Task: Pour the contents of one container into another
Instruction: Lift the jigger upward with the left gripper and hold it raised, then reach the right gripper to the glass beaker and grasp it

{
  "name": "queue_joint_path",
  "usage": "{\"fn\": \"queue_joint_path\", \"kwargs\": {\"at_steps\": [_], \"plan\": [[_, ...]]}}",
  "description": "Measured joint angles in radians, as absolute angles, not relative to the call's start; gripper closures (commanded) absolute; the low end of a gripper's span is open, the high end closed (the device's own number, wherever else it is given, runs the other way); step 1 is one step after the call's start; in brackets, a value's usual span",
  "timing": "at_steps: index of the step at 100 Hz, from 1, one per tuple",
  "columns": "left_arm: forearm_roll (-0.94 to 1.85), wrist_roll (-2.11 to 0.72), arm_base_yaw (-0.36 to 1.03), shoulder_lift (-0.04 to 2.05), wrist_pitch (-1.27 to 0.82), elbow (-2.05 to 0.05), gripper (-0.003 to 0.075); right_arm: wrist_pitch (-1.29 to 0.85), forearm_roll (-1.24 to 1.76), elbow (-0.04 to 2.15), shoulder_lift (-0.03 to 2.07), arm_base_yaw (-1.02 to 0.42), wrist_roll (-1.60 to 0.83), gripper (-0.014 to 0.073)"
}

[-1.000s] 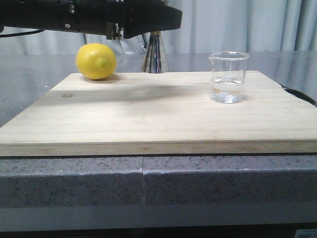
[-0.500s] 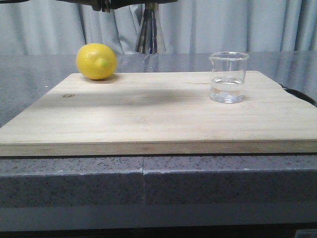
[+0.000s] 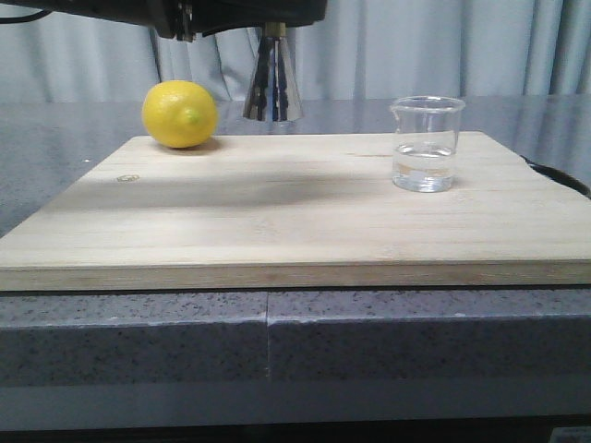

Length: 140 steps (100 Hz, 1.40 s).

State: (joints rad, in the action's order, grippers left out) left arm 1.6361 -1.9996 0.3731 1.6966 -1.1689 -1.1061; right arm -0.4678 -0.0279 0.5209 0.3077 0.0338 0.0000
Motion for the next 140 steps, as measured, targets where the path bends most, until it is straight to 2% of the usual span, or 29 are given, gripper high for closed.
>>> {"fn": "queue_joint_path", "kwargs": {"at_steps": [39,100,113,140], "plan": [[1.704,-2.024,0.361,1.688,-1.169,-1.102,0.0484,-0.468,0.0,0.521,0.392,0.007,0.0,0.0112],[1.713,-2.027,0.361,1.688,-1.167,-1.102,0.0484,-0.491,0.019,0.651,0.748,-0.364,-0.069,0.0112],[1.713,-2.027,0.361,1.688,-1.167,-1.102,0.0484,-0.403,0.03,0.64,0.803,-0.417,-0.073,0.0112],[1.713,-2.027,0.361,1.688,-1.167,-1.1,0.0484,-0.079,0.043,0.554,0.928,-0.477,-0.075,0.0107]]}}
